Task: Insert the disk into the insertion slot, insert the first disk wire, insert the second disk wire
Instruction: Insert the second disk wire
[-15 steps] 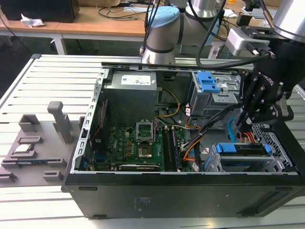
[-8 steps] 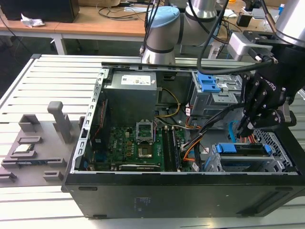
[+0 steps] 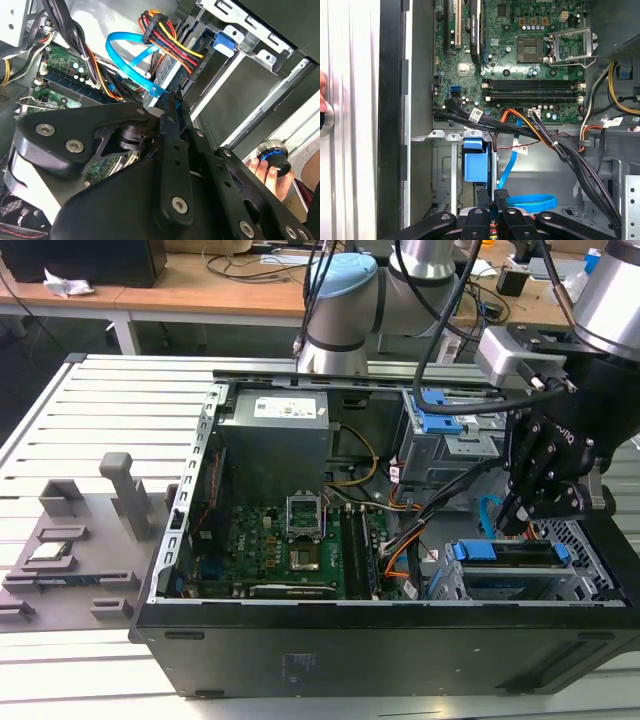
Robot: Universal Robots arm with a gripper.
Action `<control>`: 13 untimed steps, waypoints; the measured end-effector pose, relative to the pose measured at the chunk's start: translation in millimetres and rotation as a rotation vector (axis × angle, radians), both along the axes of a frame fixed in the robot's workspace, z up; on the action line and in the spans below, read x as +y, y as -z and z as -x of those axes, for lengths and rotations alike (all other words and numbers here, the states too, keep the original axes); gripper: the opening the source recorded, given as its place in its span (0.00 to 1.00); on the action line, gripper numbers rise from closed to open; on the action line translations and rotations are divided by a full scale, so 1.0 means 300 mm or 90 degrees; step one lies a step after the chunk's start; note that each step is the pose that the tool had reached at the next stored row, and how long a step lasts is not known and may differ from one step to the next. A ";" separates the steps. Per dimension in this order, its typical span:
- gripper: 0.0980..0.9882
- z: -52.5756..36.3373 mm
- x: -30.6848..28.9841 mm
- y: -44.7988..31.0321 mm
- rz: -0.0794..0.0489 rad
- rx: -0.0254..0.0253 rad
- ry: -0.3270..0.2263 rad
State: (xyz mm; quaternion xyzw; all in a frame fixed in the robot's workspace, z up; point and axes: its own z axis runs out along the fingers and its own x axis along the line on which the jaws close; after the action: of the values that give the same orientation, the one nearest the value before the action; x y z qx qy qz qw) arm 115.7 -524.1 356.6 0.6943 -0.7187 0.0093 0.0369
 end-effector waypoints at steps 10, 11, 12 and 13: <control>0.07 -0.022 -0.015 0.036 0.000 0.0000 0.000; 0.07 -0.025 -0.015 0.038 0.000 0.0000 0.000; 0.07 -0.030 -0.015 0.040 0.000 0.0000 0.000; 0.07 -0.032 -0.015 0.042 0.000 0.0000 0.000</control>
State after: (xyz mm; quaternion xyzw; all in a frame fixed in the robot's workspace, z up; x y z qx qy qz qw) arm 125.3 -528.6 343.9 0.6942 -0.7187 0.0093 0.0369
